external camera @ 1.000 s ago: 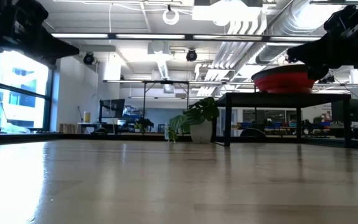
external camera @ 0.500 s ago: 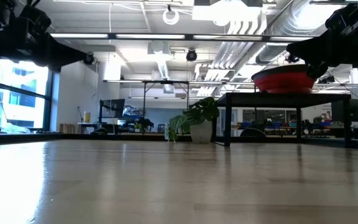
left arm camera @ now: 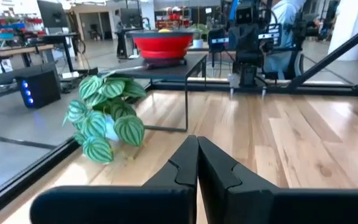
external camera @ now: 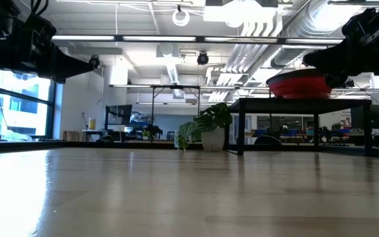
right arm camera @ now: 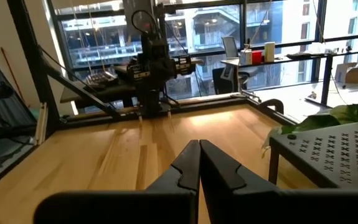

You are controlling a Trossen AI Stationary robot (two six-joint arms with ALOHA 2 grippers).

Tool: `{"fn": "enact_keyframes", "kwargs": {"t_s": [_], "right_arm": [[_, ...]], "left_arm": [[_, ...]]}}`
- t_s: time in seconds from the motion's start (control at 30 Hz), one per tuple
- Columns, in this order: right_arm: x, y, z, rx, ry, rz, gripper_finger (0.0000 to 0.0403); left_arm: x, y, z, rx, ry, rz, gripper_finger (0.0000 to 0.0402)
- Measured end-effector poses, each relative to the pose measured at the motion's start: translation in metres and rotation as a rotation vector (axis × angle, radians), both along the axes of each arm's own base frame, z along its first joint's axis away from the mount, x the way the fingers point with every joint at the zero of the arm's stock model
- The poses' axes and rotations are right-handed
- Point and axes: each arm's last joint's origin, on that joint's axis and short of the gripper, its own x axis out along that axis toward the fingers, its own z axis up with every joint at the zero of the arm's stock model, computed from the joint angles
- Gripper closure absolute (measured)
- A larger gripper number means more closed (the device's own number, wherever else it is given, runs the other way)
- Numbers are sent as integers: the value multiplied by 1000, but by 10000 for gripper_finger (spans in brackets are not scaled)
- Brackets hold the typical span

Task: Pick & Place Fruit
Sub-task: Return to Home Position

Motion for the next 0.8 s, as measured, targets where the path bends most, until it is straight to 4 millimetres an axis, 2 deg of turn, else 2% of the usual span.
{"fn": "enact_keyframes", "kwargs": {"t_s": [0.3,0.8], "right_arm": [[0,-4,-5,-15,71,-130,400],[2,-4,-7,-39,102,-130,400]], "left_arm": [[0,0,0,-1,-1,8,402],[0,0,-1,-49,-11,2,402]]}}
